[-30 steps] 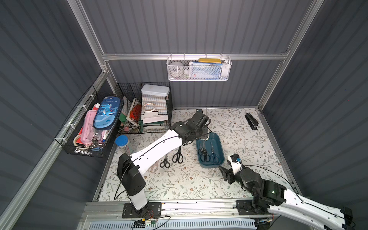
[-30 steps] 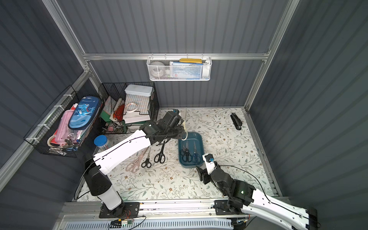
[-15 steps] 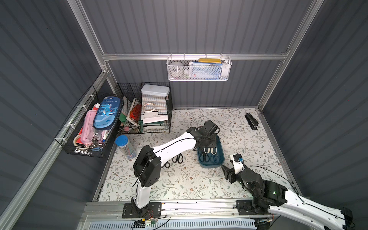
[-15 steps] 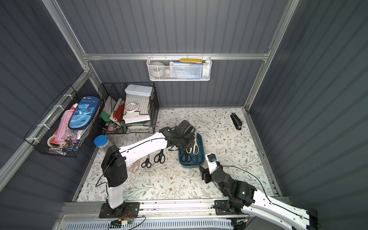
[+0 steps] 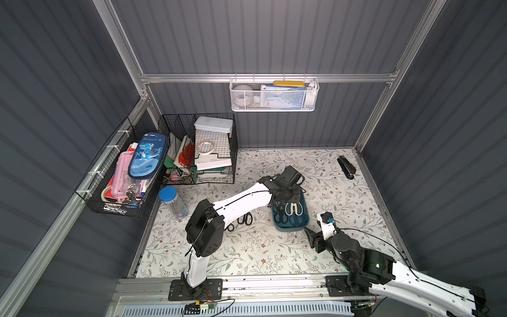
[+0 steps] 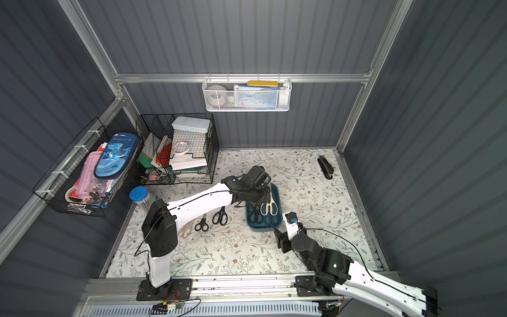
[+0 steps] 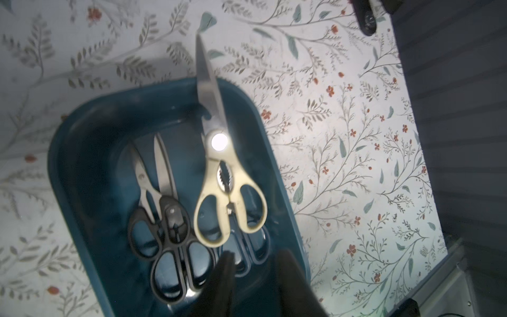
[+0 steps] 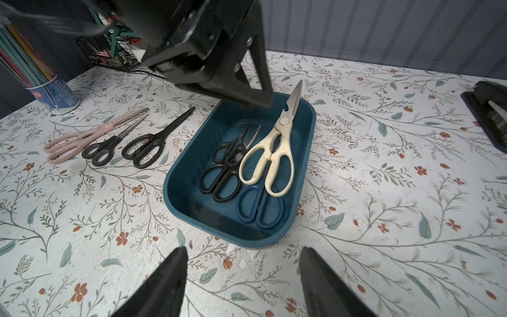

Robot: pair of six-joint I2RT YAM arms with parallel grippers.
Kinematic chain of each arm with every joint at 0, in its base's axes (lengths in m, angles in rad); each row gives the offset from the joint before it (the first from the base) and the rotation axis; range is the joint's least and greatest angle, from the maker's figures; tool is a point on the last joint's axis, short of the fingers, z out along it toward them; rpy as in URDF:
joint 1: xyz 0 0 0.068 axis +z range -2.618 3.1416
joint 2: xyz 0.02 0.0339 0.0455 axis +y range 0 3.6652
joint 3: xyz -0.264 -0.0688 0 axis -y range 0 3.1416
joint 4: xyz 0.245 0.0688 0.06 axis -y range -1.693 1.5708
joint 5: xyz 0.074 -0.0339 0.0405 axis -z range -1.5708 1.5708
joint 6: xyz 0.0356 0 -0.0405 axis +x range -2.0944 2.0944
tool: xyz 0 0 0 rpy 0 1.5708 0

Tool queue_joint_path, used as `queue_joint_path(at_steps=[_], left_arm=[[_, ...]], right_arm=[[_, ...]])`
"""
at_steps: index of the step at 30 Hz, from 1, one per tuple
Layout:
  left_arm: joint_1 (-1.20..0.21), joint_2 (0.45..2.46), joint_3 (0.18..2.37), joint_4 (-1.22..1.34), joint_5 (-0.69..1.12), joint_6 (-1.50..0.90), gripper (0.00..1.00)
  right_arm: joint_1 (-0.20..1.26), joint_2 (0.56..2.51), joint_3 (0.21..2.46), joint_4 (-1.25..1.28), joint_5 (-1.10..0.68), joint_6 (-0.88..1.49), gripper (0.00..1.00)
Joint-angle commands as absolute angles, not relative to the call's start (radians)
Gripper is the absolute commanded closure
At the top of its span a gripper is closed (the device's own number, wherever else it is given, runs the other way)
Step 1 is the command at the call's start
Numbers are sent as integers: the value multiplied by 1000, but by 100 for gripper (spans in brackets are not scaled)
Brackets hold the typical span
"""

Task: Put the scissors into the storage box
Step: Place the scissors in the storage box.

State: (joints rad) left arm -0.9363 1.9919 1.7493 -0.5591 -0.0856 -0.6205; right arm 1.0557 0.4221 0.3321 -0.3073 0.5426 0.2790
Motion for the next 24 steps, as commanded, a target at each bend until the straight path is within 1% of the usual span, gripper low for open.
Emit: queue_joint_path(at_steps=[1, 2, 4, 8, 14, 17, 24], left_arm=[[-933, 2085, 1868, -635, -124, -540, 51], [-932, 2114, 1900, -659, -133, -537, 50], [-930, 2169, 1955, -687, -137, -523, 44], [-914, 2251, 2029, -740, -155, -519, 45], [-893, 2257, 2004, -690, -170, -517, 46], [-883, 2282, 2023, -686, -181, -507, 45], [-877, 2328, 2045, -658, -136, -481, 42]], right_arm=[[1061, 421, 324, -308, 553, 286, 30], [1062, 421, 324, -307, 554, 285, 31], [1062, 419, 324, -307, 554, 286, 30], [1064, 411, 324, -314, 562, 287, 30], [1064, 399, 319, -313, 562, 284, 30], [1065, 402, 319, -309, 556, 282, 30], [1066, 410, 319, -306, 561, 284, 29]])
